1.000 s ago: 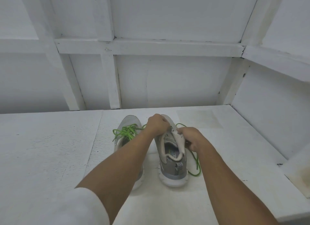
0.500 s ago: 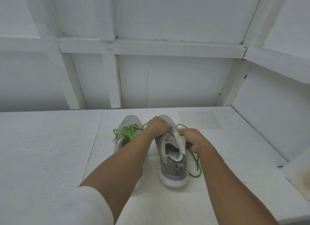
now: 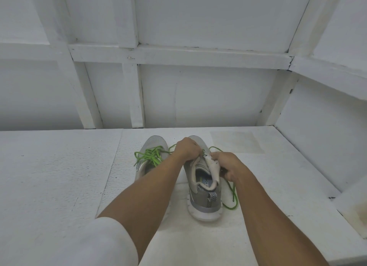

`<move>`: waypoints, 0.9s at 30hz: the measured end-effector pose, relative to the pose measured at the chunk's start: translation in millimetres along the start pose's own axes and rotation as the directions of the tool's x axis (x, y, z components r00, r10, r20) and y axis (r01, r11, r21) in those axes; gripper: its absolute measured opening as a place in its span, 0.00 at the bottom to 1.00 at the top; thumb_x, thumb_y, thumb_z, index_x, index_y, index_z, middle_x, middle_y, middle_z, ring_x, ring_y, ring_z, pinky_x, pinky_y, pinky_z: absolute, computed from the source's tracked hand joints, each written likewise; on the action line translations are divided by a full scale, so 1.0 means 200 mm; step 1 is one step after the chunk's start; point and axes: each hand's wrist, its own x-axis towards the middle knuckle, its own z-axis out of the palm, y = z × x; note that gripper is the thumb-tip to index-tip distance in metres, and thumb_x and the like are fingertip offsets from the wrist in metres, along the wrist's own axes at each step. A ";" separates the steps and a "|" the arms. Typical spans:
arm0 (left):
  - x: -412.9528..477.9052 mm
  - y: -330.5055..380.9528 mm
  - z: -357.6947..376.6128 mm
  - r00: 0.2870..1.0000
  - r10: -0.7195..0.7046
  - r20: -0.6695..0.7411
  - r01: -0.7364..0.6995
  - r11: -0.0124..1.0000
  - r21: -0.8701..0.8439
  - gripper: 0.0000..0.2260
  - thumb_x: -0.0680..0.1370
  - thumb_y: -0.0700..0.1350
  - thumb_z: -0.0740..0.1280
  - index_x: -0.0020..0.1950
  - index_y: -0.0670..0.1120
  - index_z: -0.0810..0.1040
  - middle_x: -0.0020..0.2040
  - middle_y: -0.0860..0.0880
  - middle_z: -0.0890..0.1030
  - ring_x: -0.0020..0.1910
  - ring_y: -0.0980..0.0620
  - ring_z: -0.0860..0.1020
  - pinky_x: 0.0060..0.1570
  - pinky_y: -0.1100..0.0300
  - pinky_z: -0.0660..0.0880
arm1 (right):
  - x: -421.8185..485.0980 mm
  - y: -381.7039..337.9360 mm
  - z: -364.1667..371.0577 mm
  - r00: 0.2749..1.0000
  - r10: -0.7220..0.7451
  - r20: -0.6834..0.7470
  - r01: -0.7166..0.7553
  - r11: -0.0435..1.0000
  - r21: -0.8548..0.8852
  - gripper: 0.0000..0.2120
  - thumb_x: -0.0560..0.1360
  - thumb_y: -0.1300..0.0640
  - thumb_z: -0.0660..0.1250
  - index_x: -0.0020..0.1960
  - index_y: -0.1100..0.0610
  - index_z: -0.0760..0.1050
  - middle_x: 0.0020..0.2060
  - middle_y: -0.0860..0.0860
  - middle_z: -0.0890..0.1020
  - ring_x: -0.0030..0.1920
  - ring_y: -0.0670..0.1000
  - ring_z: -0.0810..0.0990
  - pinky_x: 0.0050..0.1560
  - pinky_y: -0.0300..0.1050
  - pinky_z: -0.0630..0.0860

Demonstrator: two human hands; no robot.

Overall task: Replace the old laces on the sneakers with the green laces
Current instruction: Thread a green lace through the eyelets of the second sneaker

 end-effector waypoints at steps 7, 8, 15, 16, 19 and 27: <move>0.00 0.02 0.01 1.000 0.005 -0.003 -0.005 0.997 0.082 0.10 0.75 0.41 0.67 0.52 0.40 0.83 0.52 0.44 0.83 0.55 0.45 0.79 0.56 0.54 0.77 | -0.01 -0.01 -0.01 1.000 -0.010 0.004 0.010 1.000 -0.028 0.08 0.77 0.67 0.59 0.44 0.61 0.76 0.38 0.57 0.76 0.37 0.53 0.74 0.35 0.45 0.74; 0.00 0.02 0.01 1.000 0.007 0.000 -0.007 0.996 0.088 0.10 0.75 0.41 0.67 0.52 0.40 0.83 0.52 0.44 0.83 0.55 0.45 0.79 0.56 0.53 0.77 | 0.00 -0.01 -0.01 1.000 -0.006 0.011 0.006 0.999 -0.038 0.08 0.77 0.67 0.58 0.44 0.61 0.75 0.38 0.57 0.76 0.36 0.53 0.74 0.34 0.45 0.74; -0.01 0.06 0.02 0.999 0.046 -0.003 -0.045 0.987 0.157 0.09 0.74 0.42 0.68 0.52 0.44 0.83 0.53 0.45 0.82 0.55 0.45 0.79 0.55 0.54 0.77 | 0.01 -0.07 -0.03 0.993 0.022 0.116 -0.011 0.995 -0.099 0.06 0.78 0.61 0.61 0.47 0.62 0.75 0.41 0.58 0.78 0.41 0.56 0.77 0.42 0.47 0.79; -0.01 0.07 0.02 0.998 0.055 -0.004 -0.053 0.983 0.174 0.09 0.74 0.42 0.67 0.52 0.44 0.83 0.52 0.45 0.82 0.55 0.45 0.79 0.54 0.54 0.77 | 0.01 -0.08 -0.04 0.994 0.021 0.109 -0.006 0.991 -0.137 0.07 0.79 0.59 0.63 0.48 0.62 0.76 0.42 0.58 0.79 0.41 0.56 0.77 0.43 0.48 0.79; -0.03 0.09 0.02 0.997 0.077 -0.010 -0.073 0.978 0.194 0.09 0.75 0.41 0.65 0.53 0.44 0.82 0.52 0.44 0.82 0.53 0.44 0.79 0.53 0.53 0.78 | 0.05 -0.09 -0.06 0.998 -0.010 0.068 0.028 0.964 -0.265 0.08 0.78 0.56 0.65 0.44 0.59 0.78 0.41 0.57 0.79 0.41 0.55 0.76 0.43 0.47 0.75; -0.29 0.01 0.03 0.973 0.053 -0.227 -0.039 0.997 0.063 0.11 0.74 0.48 0.65 0.54 0.45 0.75 0.54 0.44 0.77 0.54 0.43 0.76 0.52 0.51 0.75 | 0.10 -0.13 -0.06 0.949 -0.315 0.018 0.273 0.790 -0.549 0.08 0.76 0.64 0.61 0.44 0.64 0.78 0.39 0.58 0.77 0.38 0.55 0.74 0.37 0.46 0.70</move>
